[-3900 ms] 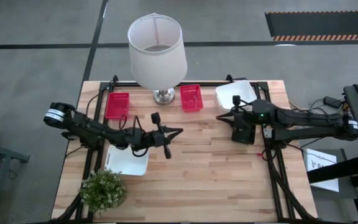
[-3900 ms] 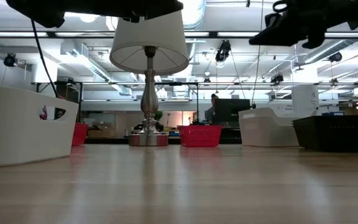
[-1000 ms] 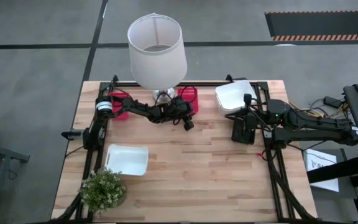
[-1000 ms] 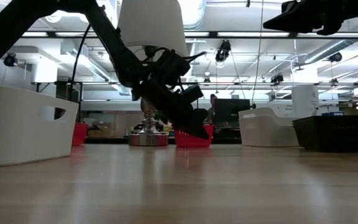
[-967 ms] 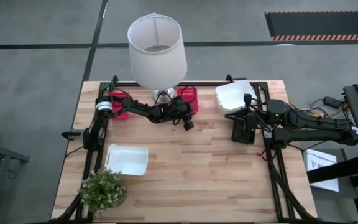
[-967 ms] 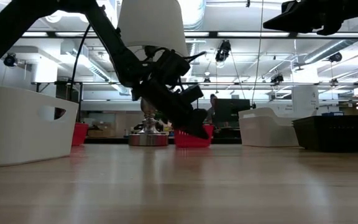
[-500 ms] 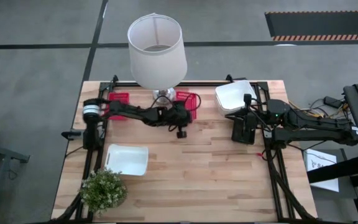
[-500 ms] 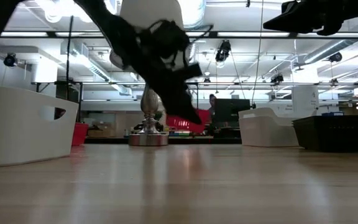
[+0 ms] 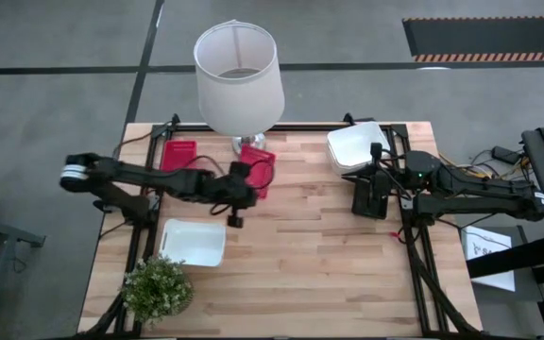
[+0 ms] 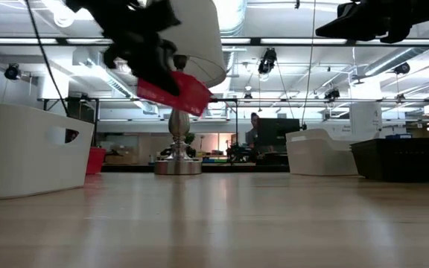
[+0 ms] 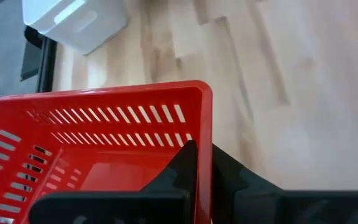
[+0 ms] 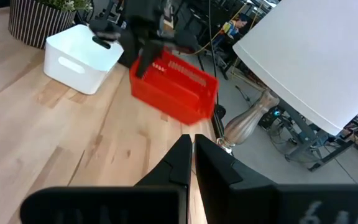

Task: Stack baskets by color
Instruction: Stack the right and red bin on top of the stacked red bins

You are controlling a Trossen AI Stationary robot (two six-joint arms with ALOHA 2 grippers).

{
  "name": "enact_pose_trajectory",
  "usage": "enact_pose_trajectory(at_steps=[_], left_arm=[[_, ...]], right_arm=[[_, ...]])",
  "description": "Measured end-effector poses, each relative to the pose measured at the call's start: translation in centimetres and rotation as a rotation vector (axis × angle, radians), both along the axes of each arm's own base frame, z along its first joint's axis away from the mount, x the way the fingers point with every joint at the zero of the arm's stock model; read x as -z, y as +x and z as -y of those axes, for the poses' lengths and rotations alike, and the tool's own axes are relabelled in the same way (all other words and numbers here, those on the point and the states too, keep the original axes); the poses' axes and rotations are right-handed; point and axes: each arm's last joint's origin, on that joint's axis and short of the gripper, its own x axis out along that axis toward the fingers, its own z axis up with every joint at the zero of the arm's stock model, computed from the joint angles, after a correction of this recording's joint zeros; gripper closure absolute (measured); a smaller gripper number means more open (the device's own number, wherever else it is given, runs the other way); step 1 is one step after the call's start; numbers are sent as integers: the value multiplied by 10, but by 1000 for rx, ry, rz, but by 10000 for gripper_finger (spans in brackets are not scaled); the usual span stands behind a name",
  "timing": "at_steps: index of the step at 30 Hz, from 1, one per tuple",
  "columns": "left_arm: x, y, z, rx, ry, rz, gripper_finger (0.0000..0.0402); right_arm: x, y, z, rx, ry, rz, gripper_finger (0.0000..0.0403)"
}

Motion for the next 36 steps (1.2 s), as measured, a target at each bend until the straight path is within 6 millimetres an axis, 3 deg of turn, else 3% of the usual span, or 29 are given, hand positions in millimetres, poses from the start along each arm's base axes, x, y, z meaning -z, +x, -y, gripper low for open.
enact_pose_trajectory(at_steps=[6, 16, 25, 36], left_arm=[[-1, -51, 16, 23, -22, 18, 400], [20, -116, 10, -172, -81, 61, 400], [14, -144, 4, -247, -29, 109, 400], [9, -156, -1, -408, -45, 224, 400]], right_arm=[[0, 0, 0, 0, 0, 0, 390], [0, 0, 0, -6, 7, 1, 390], [1, 0, 0, -6, 8, -3, 390], [1, 1, 0, -4, 19, -4, 390]])
